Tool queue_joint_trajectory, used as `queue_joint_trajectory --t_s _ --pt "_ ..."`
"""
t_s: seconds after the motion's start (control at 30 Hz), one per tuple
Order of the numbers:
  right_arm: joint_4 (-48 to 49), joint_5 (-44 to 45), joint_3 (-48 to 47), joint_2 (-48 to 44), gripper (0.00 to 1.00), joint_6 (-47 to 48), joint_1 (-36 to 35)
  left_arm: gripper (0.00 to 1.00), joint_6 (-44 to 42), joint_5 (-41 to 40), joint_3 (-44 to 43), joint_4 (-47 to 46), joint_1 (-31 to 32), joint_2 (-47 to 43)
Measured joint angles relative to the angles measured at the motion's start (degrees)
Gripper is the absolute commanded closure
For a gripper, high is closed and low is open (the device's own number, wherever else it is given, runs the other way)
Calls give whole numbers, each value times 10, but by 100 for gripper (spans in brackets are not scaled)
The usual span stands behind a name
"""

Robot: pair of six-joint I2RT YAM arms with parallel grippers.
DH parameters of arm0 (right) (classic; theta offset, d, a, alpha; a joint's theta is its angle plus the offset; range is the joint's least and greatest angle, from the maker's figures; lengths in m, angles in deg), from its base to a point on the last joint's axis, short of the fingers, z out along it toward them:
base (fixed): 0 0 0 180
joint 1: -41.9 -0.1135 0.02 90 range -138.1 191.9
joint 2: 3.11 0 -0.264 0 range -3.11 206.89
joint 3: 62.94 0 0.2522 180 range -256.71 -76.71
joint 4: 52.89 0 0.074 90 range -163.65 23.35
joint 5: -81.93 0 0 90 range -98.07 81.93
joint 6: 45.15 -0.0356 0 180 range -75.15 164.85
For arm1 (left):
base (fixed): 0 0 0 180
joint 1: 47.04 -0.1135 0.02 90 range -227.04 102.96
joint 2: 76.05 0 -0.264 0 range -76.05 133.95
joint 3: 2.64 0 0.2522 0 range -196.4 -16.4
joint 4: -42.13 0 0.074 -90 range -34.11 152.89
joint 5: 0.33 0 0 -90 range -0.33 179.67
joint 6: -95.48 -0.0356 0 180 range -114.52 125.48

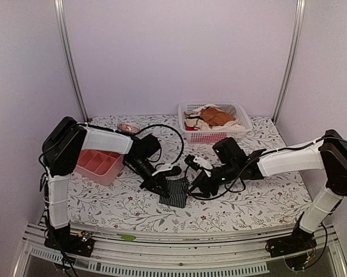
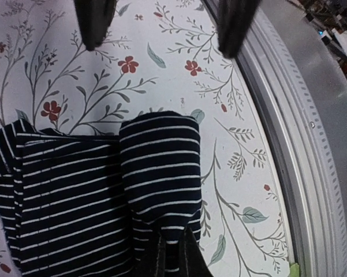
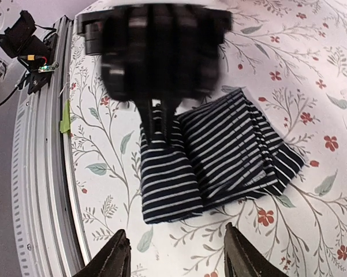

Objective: Roll the underwear
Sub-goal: Roll the underwear at the center of the board.

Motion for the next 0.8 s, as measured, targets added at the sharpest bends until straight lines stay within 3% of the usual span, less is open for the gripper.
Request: queue_joint_trajectory --t_s 0.23,0.5,0.8 --pt "5 67 -41 35 41 73 -74 100 3 61 -88 100 -25 82" --pt "6 120 -81 104 46 140 -101 100 3 93 -135 153 -38 126" --pt "26 162 -86 135 83 176 -110 100 5 95 -149 167 -40 136"
